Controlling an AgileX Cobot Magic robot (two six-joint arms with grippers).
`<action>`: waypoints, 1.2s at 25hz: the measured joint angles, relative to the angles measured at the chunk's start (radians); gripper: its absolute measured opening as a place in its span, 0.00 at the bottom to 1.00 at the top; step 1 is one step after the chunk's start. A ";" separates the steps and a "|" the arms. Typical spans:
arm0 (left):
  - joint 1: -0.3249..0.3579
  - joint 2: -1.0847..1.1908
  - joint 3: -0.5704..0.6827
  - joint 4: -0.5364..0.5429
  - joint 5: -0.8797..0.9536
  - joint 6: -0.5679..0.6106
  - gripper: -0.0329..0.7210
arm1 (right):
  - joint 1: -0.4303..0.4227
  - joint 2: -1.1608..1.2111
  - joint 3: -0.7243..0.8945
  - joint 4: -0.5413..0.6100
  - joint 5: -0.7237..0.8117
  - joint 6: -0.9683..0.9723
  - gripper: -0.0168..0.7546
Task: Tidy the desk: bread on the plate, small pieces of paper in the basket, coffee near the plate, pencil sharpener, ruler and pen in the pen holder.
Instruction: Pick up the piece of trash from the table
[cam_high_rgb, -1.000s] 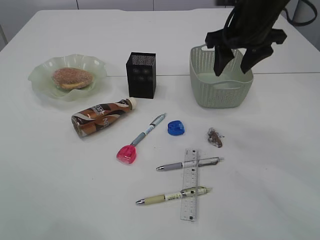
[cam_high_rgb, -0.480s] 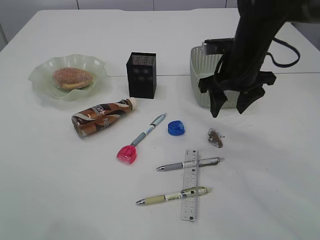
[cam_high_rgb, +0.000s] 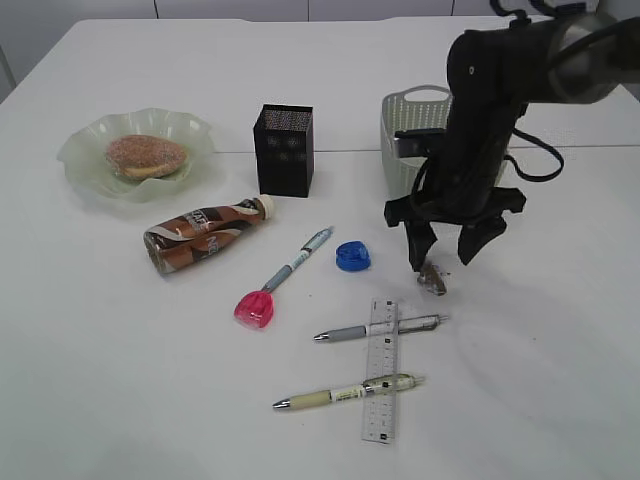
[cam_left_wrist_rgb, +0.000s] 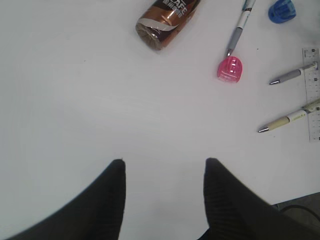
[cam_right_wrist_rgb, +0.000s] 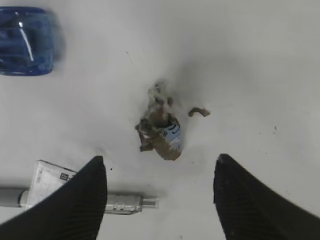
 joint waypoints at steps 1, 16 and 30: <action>0.000 0.000 0.000 0.000 0.000 0.000 0.54 | 0.000 0.008 0.000 0.000 -0.003 0.000 0.66; 0.000 0.000 0.000 -0.002 0.000 0.000 0.53 | 0.000 0.081 0.000 0.000 -0.051 0.002 0.66; 0.000 0.000 0.000 -0.002 0.000 0.000 0.54 | 0.000 0.085 0.000 0.000 -0.063 0.002 0.66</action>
